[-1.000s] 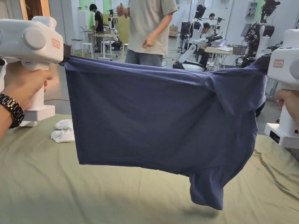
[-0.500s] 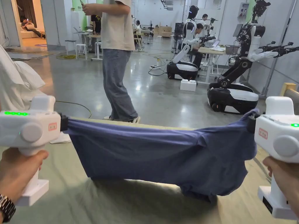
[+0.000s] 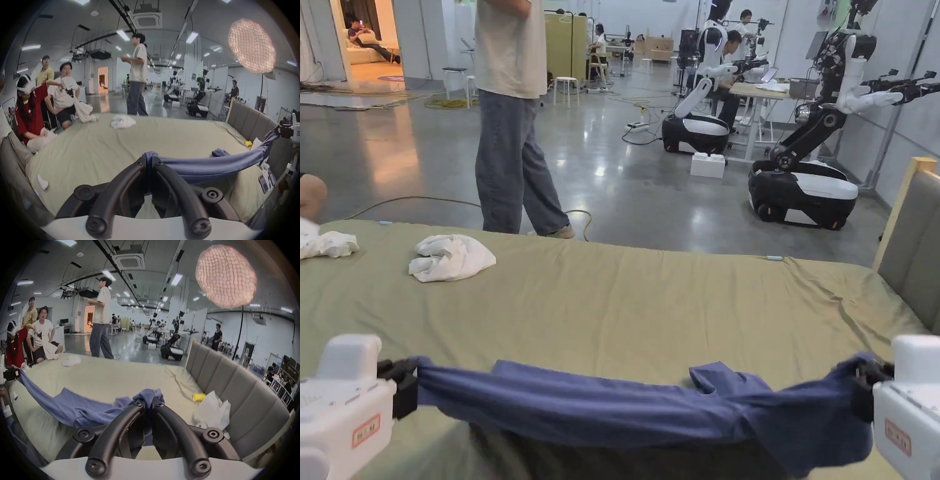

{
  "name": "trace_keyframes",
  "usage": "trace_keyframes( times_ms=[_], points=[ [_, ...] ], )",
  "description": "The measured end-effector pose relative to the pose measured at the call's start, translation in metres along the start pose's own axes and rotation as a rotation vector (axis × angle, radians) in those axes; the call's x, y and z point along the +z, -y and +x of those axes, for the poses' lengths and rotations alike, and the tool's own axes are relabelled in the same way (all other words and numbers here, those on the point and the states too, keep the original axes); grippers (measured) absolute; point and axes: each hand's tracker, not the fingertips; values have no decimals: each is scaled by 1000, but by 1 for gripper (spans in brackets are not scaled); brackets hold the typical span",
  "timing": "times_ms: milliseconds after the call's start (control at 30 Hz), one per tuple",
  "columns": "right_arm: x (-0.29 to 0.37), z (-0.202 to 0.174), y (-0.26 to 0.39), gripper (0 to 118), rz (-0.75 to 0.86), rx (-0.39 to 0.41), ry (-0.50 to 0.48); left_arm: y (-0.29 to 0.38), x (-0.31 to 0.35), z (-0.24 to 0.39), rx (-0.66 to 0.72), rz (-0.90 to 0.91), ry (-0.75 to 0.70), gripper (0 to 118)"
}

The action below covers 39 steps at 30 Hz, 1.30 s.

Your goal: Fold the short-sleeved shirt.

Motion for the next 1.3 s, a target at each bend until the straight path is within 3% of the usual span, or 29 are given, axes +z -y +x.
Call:
trace_keyframes(
  times_ms=[233, 567, 633, 667, 700, 733, 767, 1133, 1167, 1200, 1300],
  points=[
    [-4, -3, 95, 7, -213, -60, -10, 86, -5, -9, 9, -203, -25, 7],
    [-24, -15, 167, 9, -404, -29, 13, 152, -29, -6, 37, -444, -39, 7],
    [-28, -16, 168, 19, -406, -19, 31, 150, -29, -6, 48, -441, -49, 11],
    [-28, -17, 165, 35, -400, -18, 48, 145, -29, -5, 48, -432, -63, 20],
    [-22, -22, 159, 63, -385, -22, 61, 139, -29, -5, 47, -412, -74, 37],
    [-19, -26, 152, 76, -358, -38, 61, 134, -29, -4, 47, -393, -78, 50],
    [-18, -28, 145, 78, -324, -51, 56, 125, -29, -2, 50, -360, -77, 56],
    [-20, -70, 70, 76, 111, -81, -36, 41, -23, 52, -23, 75, -28, 56],
    [-18, -75, 65, 71, 152, -88, -45, 35, -19, 59, -31, 117, -36, 55],
    [-16, -80, 60, 58, 191, -98, -52, 34, -18, 64, -44, 154, -39, 50],
    [-11, -93, 53, 11, 258, -118, -61, 27, -9, 77, -68, 230, -47, 16]
  ],
)
